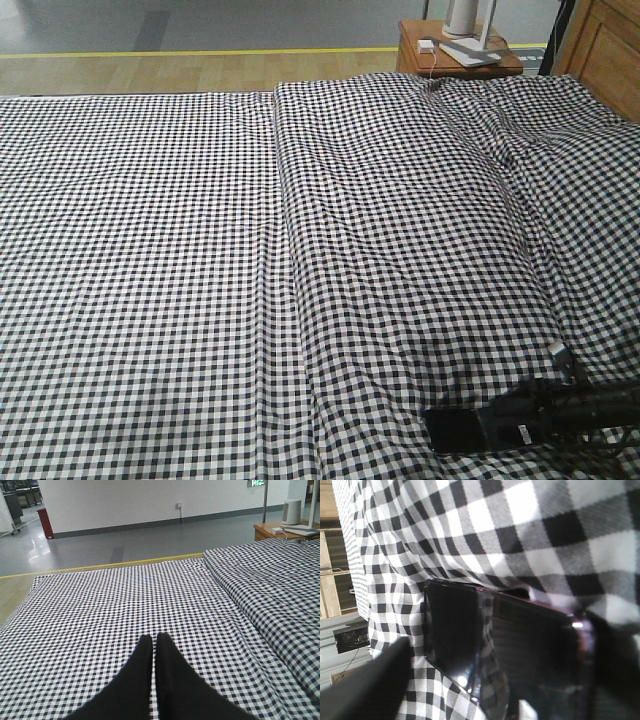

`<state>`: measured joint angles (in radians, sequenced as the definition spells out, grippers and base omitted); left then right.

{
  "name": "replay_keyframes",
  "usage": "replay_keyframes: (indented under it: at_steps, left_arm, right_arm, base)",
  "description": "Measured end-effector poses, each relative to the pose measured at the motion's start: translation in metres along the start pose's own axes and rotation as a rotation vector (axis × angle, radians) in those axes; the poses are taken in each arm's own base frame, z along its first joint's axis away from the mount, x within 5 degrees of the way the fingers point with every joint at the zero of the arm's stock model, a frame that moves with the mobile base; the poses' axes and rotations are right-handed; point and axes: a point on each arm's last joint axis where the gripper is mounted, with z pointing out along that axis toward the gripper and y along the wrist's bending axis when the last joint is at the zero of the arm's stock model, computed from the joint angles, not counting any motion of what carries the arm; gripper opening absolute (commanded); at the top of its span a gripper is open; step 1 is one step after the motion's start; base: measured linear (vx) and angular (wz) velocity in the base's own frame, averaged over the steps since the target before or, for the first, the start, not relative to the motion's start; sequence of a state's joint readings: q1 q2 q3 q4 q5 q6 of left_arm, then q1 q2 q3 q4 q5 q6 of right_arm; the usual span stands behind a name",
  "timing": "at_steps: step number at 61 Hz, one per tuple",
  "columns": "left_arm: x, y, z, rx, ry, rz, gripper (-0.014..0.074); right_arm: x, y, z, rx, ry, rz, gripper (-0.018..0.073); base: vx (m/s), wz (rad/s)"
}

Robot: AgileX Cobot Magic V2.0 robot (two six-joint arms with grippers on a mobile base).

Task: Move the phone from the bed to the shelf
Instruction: 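Close the right gripper on the black phone's edge, then lift the black phone up off the bed with the right gripper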

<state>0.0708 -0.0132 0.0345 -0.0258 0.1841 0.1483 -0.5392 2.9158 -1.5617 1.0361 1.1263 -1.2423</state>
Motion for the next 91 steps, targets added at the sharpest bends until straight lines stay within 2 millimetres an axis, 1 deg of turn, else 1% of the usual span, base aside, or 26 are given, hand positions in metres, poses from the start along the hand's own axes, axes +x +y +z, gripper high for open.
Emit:
replay_keyframes:
  at_steps: [7, 14, 28, 35, 39, 46, 60, 64, 69, 83, 91]
  left_arm:
    - [0.000, 0.000, 0.000, 0.000, 0.000, 0.000, 0.0001]
    - [0.000, 0.000, 0.000, 0.000, 0.000, 0.000, 0.0001]
    - [0.000, 0.000, 0.000, 0.000, 0.000, 0.000, 0.0001]
    - [0.000, 0.000, 0.000, 0.000, 0.000, 0.000, 0.0001]
    - [0.000, 0.000, 0.000, 0.000, 0.000, 0.000, 0.0001]
    - [0.000, 0.000, 0.000, 0.000, 0.000, 0.000, 0.0001]
    - [0.000, 0.000, 0.000, 0.000, 0.000, 0.000, 0.0001]
    - [0.000, 0.000, 0.000, 0.000, 0.000, 0.000, 0.0001]
    - [0.000, 0.000, 0.000, 0.000, 0.000, 0.000, 0.0001]
    - [0.000, 0.000, 0.000, 0.000, 0.000, 0.000, 0.0001]
    - [0.000, 0.000, 0.000, 0.000, 0.000, 0.000, 0.0001]
  right_arm:
    - [0.000, 0.000, 0.000, 0.000, 0.001, -0.002, 0.0184]
    - [0.001, 0.000, 0.000, 0.001, 0.007, -0.009, -0.0018]
    - [0.001, 0.000, 0.000, -0.001, 0.013, -0.013, -0.0011]
    - [-0.001, 0.004, -0.004, 0.012, 0.023, -0.020, -0.0009]
    - [-0.003, 0.009, -0.009, 0.022, 0.031, -0.036, -0.0008]
    - [-0.013, 0.023, -0.020, 0.045, 0.030, -0.072, -0.0006]
    - [-0.030, 0.050, -0.045, 0.084, -0.006, -0.073, -0.0003]
    - [-0.035, 0.060, -0.050, 0.100, -0.010, -0.080, -0.0003]
    - [-0.040, 0.078, -0.055, 0.117, -0.012, -0.114, -0.0003]
    - [-0.044, 0.154, -0.065, 0.112, -0.027, -0.321, -0.0003]
    - [-0.044, 0.194, -0.081, 0.110, -0.081, -0.390, -0.0003]
  base:
    - [0.00, 0.00]
    - [0.00, 0.00]
    - [0.00, 0.00]
    - [0.00, 0.00]
    - [0.00, 0.00]
    - [0.00, 0.00]
    - [0.00, 0.00]
    - [0.00, 0.00]
    - [0.00, 0.00]
    - [0.00, 0.00]
    - [0.00, 0.00]
